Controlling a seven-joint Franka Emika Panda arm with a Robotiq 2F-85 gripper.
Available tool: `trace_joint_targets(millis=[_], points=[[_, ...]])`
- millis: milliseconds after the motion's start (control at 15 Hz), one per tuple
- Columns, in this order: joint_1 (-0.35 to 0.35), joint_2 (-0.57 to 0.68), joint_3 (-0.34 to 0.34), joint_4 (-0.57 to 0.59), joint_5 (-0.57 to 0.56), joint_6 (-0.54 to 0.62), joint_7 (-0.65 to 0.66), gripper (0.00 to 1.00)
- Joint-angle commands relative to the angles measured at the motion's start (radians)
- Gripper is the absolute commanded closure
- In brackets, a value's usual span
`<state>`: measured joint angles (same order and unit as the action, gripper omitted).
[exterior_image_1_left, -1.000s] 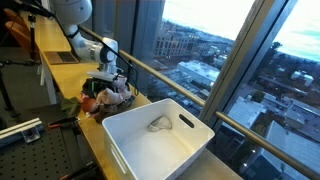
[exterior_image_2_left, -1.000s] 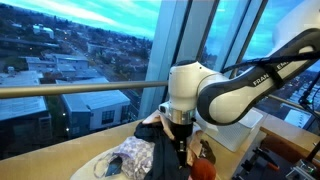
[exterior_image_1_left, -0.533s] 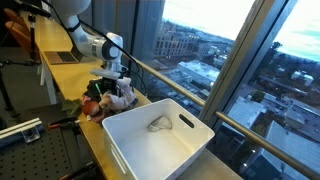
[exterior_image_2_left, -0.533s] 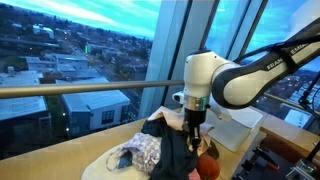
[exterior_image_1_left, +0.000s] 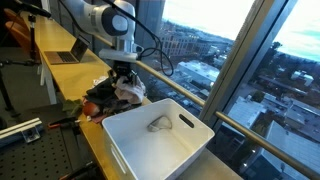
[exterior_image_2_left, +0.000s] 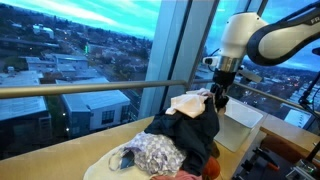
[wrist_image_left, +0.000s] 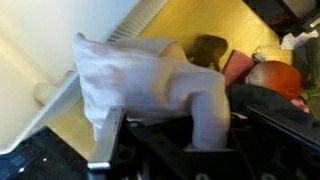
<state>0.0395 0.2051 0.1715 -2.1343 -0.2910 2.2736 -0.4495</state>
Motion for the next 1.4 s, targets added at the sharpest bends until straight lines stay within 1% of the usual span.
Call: trace_joint_targets(millis=[0, 267, 600, 800, 1000, 1333], points=[[-0.046, -0.158, -0.047, -0.007, 0.069, -0.019, -0.156, 1.00], [-0.079, -0.242, -0.130, 0.086, 0.124, -0.061, -0.269, 1.00], [-0.115, -0.281, -0.235, 0.277, 0.138, -0.153, -0.330, 1.00], [-0.136, -0.279, -0.279, 0.419, 0.125, -0.199, -0.355, 1.00], [-0.156, -0.255, -0.312, 0.589, 0.120, -0.260, -0.386, 1.00], [-0.190, -0.204, -0.360, 0.866, 0.156, -0.403, -0.466, 1.00]])
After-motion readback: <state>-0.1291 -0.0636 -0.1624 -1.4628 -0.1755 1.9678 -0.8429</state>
